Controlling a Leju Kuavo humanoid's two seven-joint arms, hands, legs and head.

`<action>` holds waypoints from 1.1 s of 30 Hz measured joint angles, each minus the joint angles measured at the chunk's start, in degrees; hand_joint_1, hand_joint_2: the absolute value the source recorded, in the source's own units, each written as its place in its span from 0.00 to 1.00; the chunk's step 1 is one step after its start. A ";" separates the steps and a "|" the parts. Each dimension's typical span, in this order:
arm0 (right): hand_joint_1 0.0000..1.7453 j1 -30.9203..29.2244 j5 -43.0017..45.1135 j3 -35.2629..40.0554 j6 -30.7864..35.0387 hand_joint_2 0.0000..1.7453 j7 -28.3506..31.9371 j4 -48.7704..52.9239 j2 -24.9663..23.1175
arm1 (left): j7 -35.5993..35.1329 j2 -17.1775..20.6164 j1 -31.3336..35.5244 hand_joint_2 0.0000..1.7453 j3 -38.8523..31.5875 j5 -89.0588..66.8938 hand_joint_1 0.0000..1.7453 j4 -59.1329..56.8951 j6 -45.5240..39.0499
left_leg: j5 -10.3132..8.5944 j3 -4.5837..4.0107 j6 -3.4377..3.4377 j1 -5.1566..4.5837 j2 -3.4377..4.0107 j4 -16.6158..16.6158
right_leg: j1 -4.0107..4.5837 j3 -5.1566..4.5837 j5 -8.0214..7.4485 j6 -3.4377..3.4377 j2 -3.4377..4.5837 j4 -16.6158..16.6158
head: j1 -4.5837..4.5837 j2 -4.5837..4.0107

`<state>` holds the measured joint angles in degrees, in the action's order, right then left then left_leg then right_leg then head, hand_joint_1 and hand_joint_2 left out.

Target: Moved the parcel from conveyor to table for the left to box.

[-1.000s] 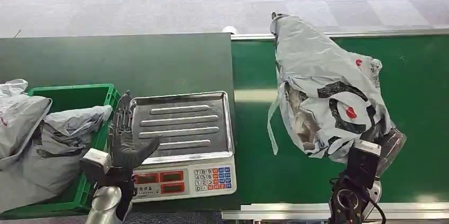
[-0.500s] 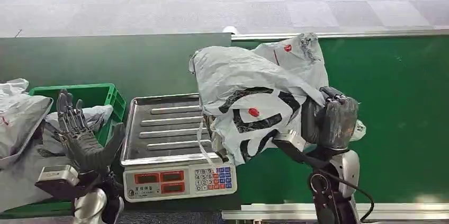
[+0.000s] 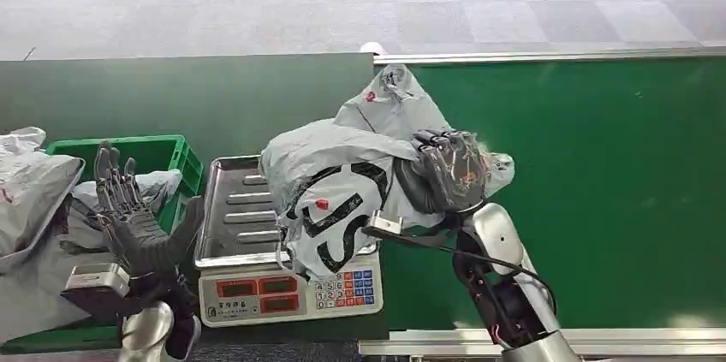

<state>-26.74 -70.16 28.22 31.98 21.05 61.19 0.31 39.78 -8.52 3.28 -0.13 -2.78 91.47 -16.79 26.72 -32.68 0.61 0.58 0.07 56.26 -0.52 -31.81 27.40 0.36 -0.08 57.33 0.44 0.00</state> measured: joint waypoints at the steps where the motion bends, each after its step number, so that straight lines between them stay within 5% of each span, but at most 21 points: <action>1: 1.00 -0.65 -0.22 1.08 0.11 0.00 -0.11 -1.47 0.00 | 0.00 0.07 0.01 1.00 0.09 0.02 0.00 0.00 -0.13 | 0.00 0.00 0.00 0.00 0.00 0.00 | 0.00 0.01 0.00 0.00 0.00 0.00 | -0.02 0.00; 23: 1.00 -5.23 0.55 10.38 1.46 0.00 1.75 -21.11 -2.51 | 0.00 0.74 0.75 1.00 0.22 0.28 0.00 -0.68 -0.35 | 0.00 0.00 0.00 -0.01 0.00 0.00 | 0.00 0.00 0.00 0.00 0.02 0.00 | 0.00 0.00; 33: 1.00 -6.72 16.06 10.01 -0.85 0.00 8.98 -23.93 -4.96 | 0.00 0.76 1.28 1.00 1.09 0.48 0.00 -1.42 0.70 | 0.00 0.00 0.00 0.00 0.00 0.00 | 0.00 -0.02 0.00 0.00 0.02 0.00 | -0.02 0.00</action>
<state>-33.46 -54.10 38.23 31.12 30.03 37.27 -4.65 39.78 -7.76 4.56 0.96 -2.30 90.05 -16.09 26.72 -32.69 0.61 0.58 0.07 56.26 -0.52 -31.82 27.40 0.36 -0.06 57.33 0.41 0.00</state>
